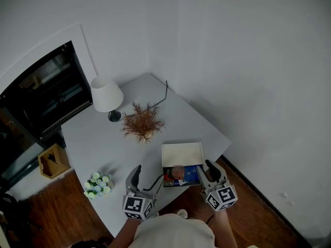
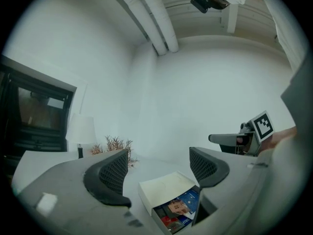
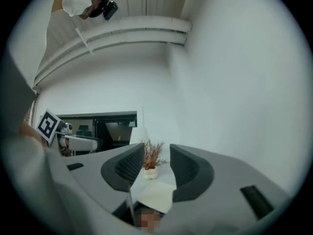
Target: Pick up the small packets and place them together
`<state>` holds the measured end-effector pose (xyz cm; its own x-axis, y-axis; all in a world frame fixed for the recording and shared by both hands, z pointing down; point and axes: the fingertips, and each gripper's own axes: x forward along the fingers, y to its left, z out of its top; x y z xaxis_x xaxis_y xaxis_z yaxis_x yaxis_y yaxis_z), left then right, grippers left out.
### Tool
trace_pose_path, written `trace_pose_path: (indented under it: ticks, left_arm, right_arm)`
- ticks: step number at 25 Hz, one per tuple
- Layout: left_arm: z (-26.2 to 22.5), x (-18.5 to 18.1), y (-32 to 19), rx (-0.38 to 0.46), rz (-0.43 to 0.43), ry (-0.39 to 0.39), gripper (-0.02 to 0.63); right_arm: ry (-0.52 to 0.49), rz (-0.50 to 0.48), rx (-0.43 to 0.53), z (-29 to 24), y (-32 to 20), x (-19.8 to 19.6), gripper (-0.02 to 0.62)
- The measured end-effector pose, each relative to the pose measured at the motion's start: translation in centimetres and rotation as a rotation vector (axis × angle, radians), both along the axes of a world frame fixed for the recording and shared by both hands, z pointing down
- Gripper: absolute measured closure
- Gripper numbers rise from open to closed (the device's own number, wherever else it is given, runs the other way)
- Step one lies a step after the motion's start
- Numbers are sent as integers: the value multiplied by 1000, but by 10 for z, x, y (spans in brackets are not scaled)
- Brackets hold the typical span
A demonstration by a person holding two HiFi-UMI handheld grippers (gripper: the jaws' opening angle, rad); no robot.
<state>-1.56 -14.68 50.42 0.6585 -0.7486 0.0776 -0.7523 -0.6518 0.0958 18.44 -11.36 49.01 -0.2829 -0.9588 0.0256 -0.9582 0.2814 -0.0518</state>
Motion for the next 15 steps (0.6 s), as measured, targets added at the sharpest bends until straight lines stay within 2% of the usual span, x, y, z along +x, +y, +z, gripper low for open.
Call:
trace_pose_path:
  ticks: [3, 6, 7, 8, 13, 15]
  left_arm:
    - [-13, 1, -1, 25, 0, 5, 230]
    - [-21, 3, -1, 44, 3, 0, 230]
    - [-23, 3, 0, 50, 5, -2, 230]
    - [-26, 3, 0, 56, 5, 0, 230]
    - [-36, 2, 2, 82, 0, 46, 229]
    - [-35, 5, 3, 89, 20, 18, 234]
  right_arm:
    - [-1, 73, 101, -30, 2, 12, 417]
    - [15, 149, 158, -44, 9, 22, 408]
    - [16, 168, 164, -46, 11, 23, 316]
    - [18, 176, 165, -47, 13, 24, 267]
    - [82, 142, 154, -46, 20, 16, 267]
    - [67, 137, 149, -46, 21, 18, 267]
